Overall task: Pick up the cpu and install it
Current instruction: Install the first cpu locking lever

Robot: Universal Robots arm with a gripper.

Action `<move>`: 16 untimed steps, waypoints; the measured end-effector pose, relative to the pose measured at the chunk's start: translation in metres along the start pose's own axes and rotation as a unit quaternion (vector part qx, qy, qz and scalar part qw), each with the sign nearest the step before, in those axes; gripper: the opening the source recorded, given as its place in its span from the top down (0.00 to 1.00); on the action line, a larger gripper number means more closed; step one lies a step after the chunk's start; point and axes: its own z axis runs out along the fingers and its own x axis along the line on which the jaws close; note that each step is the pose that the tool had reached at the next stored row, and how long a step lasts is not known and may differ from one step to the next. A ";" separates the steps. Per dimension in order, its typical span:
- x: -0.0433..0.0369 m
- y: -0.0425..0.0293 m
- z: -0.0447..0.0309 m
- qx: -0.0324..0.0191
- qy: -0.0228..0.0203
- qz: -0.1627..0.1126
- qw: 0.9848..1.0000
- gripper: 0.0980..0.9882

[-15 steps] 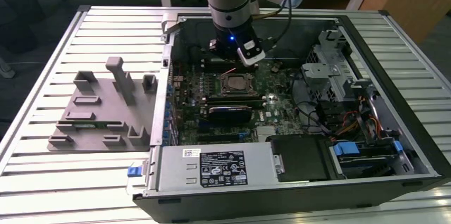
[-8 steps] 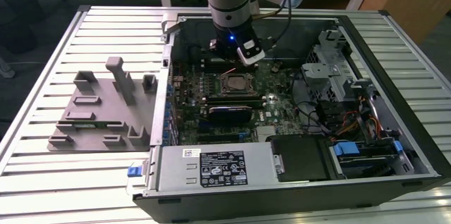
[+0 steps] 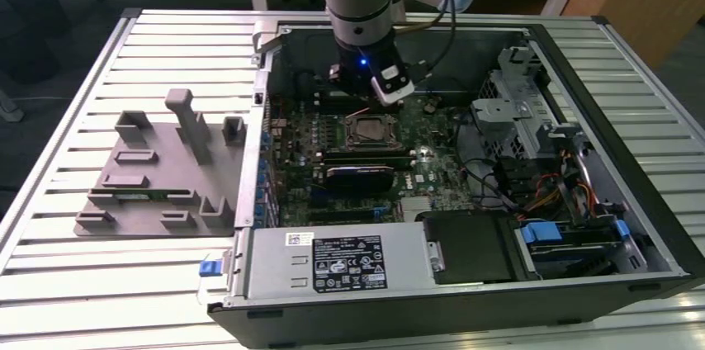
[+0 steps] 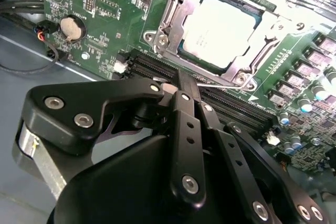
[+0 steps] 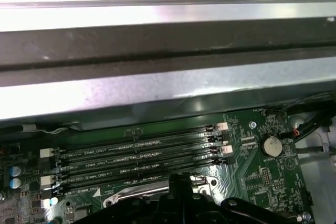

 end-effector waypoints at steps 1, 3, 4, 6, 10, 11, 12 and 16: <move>0.0000 -0.0001 0.0005 0.002 0.000 0.001 1.000 0.99; 0.0001 -0.0002 0.0016 0.006 -0.001 0.002 1.000 0.99; 0.0002 -0.0001 0.0021 0.008 -0.002 0.002 1.000 0.99; 0.0007 0.0018 0.0033 0.009 -0.002 0.002 1.000 0.99; 0.0018 0.0068 0.0060 0.010 -0.002 0.002 1.000 0.99; 0.0019 0.0073 0.0068 0.010 -0.002 0.003 1.000 0.99; 0.0021 0.0076 0.0075 0.010 -0.002 0.003 1.000 0.99; 0.0025 0.0076 0.0099 0.013 -0.003 0.006 1.000 0.99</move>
